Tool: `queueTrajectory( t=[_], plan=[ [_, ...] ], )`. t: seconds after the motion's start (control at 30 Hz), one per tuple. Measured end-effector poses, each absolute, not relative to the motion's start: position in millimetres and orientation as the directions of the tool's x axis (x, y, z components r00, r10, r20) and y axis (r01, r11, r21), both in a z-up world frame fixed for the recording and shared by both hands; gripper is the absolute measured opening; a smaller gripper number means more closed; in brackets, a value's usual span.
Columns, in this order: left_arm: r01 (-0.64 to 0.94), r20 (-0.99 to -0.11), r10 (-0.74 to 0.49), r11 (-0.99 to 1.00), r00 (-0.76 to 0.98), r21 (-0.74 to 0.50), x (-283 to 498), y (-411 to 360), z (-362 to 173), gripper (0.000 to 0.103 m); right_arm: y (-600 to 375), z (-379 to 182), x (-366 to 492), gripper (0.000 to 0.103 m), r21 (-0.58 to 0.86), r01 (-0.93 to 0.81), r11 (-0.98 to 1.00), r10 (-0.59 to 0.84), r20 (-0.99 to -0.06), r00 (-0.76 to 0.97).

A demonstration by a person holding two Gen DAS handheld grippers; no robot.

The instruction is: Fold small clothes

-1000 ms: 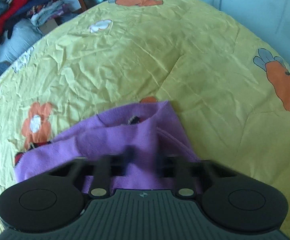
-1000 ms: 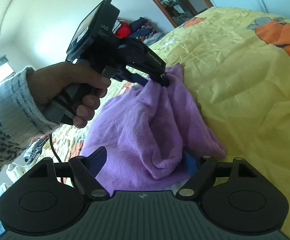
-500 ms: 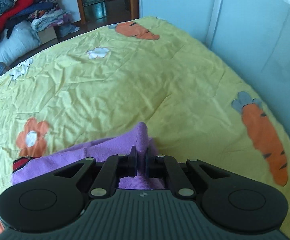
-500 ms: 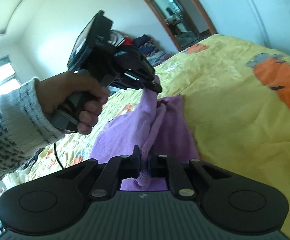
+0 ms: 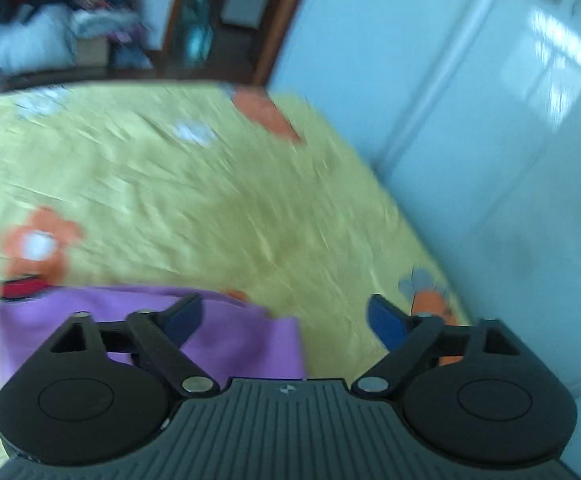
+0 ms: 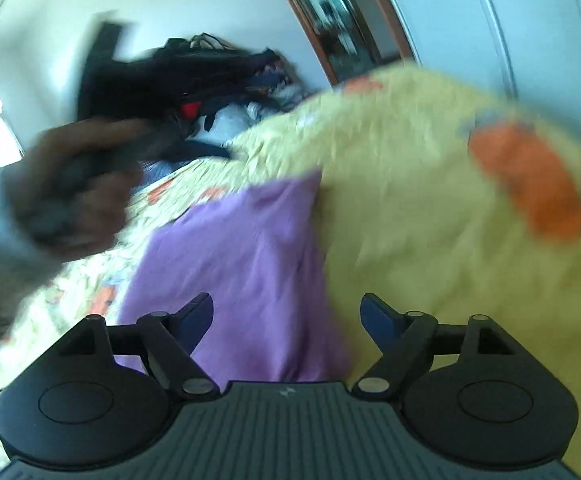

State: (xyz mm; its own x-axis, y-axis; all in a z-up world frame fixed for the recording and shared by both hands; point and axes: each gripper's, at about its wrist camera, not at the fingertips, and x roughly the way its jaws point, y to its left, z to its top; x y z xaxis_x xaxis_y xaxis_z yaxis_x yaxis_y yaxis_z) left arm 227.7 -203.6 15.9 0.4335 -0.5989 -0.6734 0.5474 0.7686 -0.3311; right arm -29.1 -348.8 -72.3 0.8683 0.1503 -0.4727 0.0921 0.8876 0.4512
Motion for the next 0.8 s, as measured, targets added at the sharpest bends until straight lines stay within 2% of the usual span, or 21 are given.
queueTrajectory(
  t=[0.03, 0.07, 0.1, 0.13, 0.17, 0.2, 0.23, 0.27, 0.33, 0.4, 0.47, 0.53, 0.63, 0.7, 0.77, 0.8],
  plan=[
    [0.534, -0.670, -0.593, 0.778, 0.448, -0.331, 221, -183, 18, 0.099, -355, -68, -19, 0.076, 0.453, 0.078, 0.888, 0.161, -0.465, 0.870],
    [0.530, -0.684, -0.570, 0.791, 0.455, -0.307, 214, -166, 16, 0.099, -361, -65, -5, 0.067, 0.451, 0.055, 0.891, 0.180, -0.462, 0.868],
    [0.519, -0.698, -0.534, 0.813, 0.478, -0.266, 205, -149, 9, 0.099, -364, -63, 11, 0.041, 0.434, 0.041, 0.900, 0.187, -0.469, 0.863],
    [0.494, -0.706, -0.488, 0.841, 0.513, -0.221, 196, -136, 2, 0.099, -364, -63, 29, 0.019, 0.395, 0.048, 0.917, 0.169, -0.496, 0.852],
    [0.477, -0.714, -0.459, 0.857, 0.529, -0.197, 189, -124, -8, 0.099, -361, -62, 44, 0.009, 0.371, 0.023, 0.928, 0.181, -0.505, 0.844],
    [0.474, -0.720, -0.456, 0.858, 0.523, -0.199, 185, -115, -18, 0.098, -359, -62, 59, 0.005, 0.386, -0.046, 0.922, 0.247, -0.492, 0.835],
    [0.472, -0.719, -0.457, 0.858, 0.524, -0.202, 182, -108, -28, 0.098, -355, -63, 72, 0.005, 0.402, -0.101, 0.910, 0.304, -0.482, 0.822],
    [0.466, -0.718, -0.452, 0.862, 0.529, -0.199, 178, -105, -37, 0.098, -349, -67, 86, 0.005, 0.376, -0.106, 0.921, 0.303, -0.516, 0.801],
    [0.474, -0.744, -0.424, 0.865, 0.516, -0.165, 176, -108, -57, 0.095, -338, -78, 112, 0.005, 0.268, -0.091, 0.959, 0.243, -0.618, 0.748],
    [0.485, -0.768, -0.377, 0.869, 0.517, -0.099, 173, -114, -74, 0.095, -346, -97, 133, 0.005, 0.223, -0.013, 0.975, 0.165, -0.683, 0.712],
    [0.488, -0.767, -0.369, 0.869, 0.525, -0.085, 171, -107, -85, 0.099, -356, -97, 133, 0.006, 0.248, -0.008, 0.969, 0.176, -0.665, 0.726],
    [0.467, -0.763, -0.382, 0.876, 0.522, -0.119, 168, -96, -77, 0.094, -366, -87, 129, 0.008, 0.249, 0.029, 0.968, 0.154, -0.683, 0.714],
    [0.473, -0.710, -0.418, 0.871, 0.566, -0.135, 144, -78, -58, 0.098, -377, -66, 99, 0.009, 0.291, -0.025, 0.957, 0.219, -0.659, 0.720],
    [0.495, -0.691, -0.476, 0.847, 0.544, -0.194, 122, -67, -51, 0.099, -374, -60, 61, 0.015, 0.270, -0.051, 0.962, 0.223, -0.660, 0.717],
    [0.532, -0.688, -0.497, 0.826, 0.529, -0.188, 99, -64, -52, 0.099, -367, -63, 28, 0.026, 0.288, -0.066, 0.955, 0.249, -0.663, 0.706],
    [0.545, -0.694, -0.492, 0.821, 0.525, -0.169, 91, -67, -54, 0.100, -362, -68, 19, 0.036, 0.298, -0.071, 0.952, 0.261, -0.669, 0.696]
  ],
)
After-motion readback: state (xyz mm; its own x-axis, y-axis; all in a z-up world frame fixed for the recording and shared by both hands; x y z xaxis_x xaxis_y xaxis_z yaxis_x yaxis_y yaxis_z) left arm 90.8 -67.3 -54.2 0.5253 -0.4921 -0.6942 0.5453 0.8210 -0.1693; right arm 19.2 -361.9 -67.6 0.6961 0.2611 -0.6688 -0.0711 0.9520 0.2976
